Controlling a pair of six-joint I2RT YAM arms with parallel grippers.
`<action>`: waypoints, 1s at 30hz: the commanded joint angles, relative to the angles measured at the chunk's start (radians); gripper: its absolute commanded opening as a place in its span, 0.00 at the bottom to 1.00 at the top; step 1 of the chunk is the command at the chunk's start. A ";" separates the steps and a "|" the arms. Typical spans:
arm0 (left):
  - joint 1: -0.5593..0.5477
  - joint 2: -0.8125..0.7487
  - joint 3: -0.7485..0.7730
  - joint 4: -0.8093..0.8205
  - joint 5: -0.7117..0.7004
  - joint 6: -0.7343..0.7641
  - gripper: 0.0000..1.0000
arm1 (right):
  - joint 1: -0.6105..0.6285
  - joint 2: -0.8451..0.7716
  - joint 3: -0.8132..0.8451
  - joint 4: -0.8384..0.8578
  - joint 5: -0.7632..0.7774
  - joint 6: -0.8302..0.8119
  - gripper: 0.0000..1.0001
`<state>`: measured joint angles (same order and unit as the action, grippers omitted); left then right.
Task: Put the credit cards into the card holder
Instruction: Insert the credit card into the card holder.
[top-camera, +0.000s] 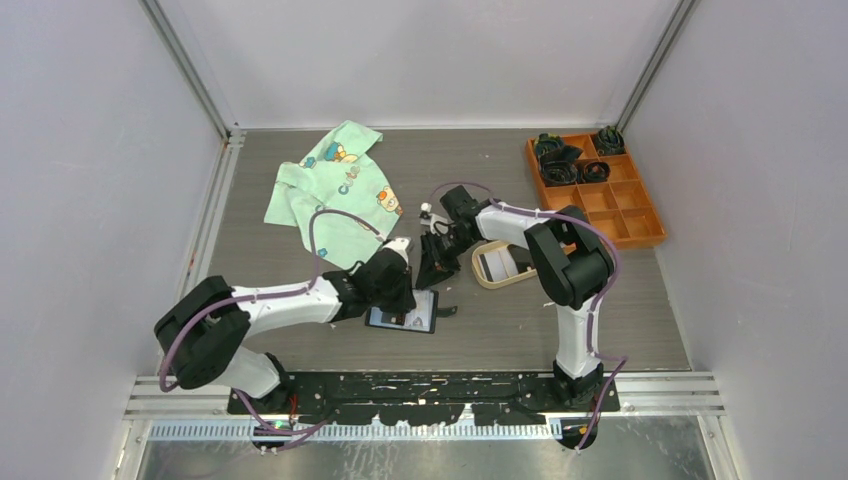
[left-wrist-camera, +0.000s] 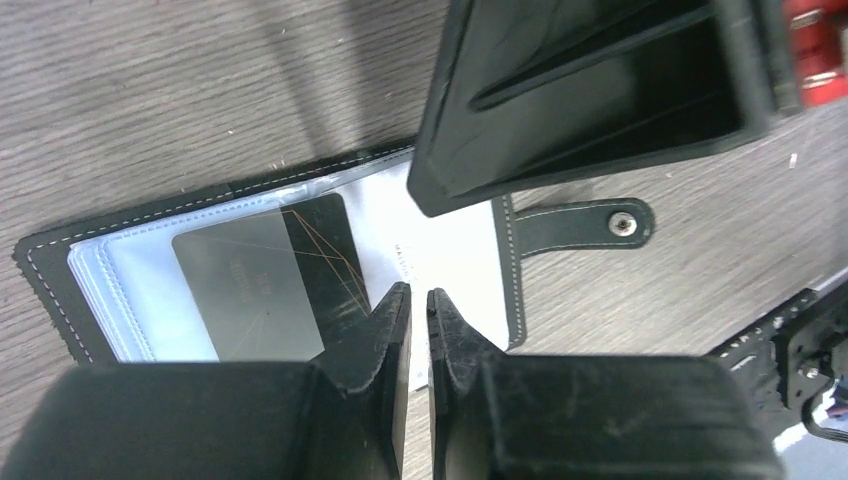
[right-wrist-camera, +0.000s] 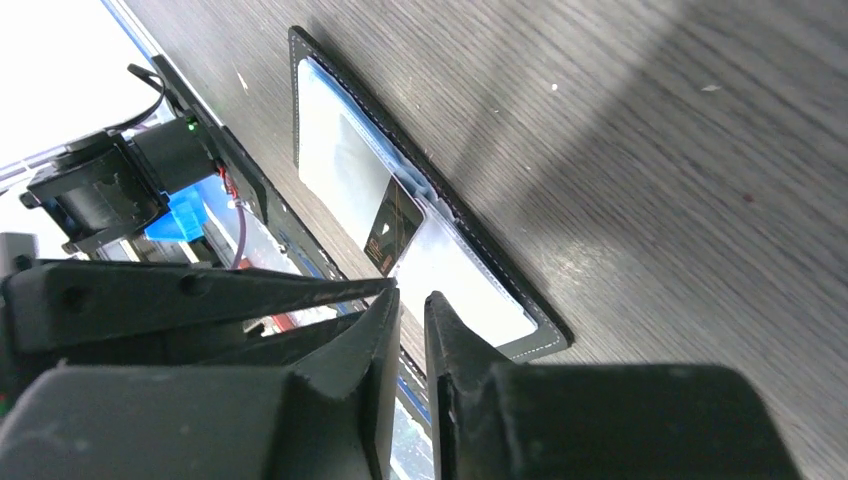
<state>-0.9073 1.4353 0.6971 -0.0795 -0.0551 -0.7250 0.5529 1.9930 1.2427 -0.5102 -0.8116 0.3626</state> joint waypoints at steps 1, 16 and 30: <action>0.007 0.038 0.031 0.028 -0.012 0.008 0.12 | -0.006 -0.060 0.024 -0.003 -0.002 -0.012 0.18; 0.016 0.066 0.028 -0.064 -0.106 0.040 0.12 | -0.005 -0.034 0.022 -0.004 0.007 -0.008 0.14; 0.016 -0.010 0.049 -0.148 -0.138 0.075 0.14 | -0.005 -0.057 0.028 -0.014 -0.003 -0.030 0.14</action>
<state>-0.8963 1.4853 0.7177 -0.1730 -0.1658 -0.6857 0.5457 1.9873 1.2427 -0.5106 -0.8021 0.3595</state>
